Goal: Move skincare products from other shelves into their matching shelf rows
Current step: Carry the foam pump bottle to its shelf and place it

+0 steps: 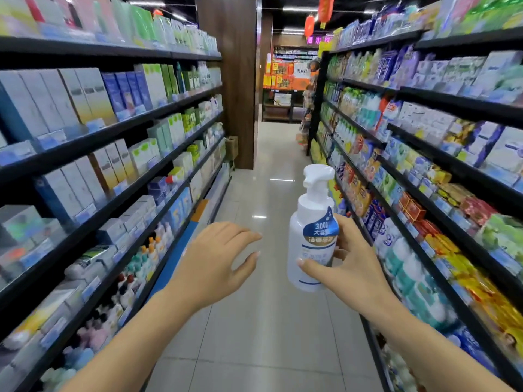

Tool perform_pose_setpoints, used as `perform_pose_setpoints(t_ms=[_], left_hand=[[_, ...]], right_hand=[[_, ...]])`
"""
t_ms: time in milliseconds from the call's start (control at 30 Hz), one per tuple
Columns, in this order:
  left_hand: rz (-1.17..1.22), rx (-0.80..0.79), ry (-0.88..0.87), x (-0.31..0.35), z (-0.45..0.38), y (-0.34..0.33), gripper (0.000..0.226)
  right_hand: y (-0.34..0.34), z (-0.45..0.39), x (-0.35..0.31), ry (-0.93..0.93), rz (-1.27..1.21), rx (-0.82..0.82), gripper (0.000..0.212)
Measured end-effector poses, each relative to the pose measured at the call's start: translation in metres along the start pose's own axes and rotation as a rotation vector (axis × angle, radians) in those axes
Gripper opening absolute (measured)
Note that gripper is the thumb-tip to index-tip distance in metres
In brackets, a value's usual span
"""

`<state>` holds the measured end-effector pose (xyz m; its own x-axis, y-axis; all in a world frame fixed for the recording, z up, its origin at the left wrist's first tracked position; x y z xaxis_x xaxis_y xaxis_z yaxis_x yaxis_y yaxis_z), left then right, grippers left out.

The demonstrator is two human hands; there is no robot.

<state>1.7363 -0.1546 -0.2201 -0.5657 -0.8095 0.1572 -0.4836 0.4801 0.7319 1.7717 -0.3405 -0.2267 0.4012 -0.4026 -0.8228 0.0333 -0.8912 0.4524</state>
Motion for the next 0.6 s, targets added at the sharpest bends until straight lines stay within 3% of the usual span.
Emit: perform_pose_setpoints(t_ms=[600], left_hand=[[-0.120, 0.016, 0.063, -0.247, -0.264, -0.140, 0.031]], right_hand=[[0.001, -0.377, 0.124, 0.066, -0.050, -0.015, 0.065]])
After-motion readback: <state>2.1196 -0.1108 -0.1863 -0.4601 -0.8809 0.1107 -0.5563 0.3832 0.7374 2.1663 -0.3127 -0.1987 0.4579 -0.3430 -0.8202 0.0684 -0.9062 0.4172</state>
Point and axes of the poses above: each hand's wrist, its own z-axis away from the middle knuckle, its own y-axis out of the back of the hand, x = y × z, the point moved 10 cm from there along -z, towards the middle knuckle, and after that the axes turned 4 degrees about z, right-handed, at the moved point
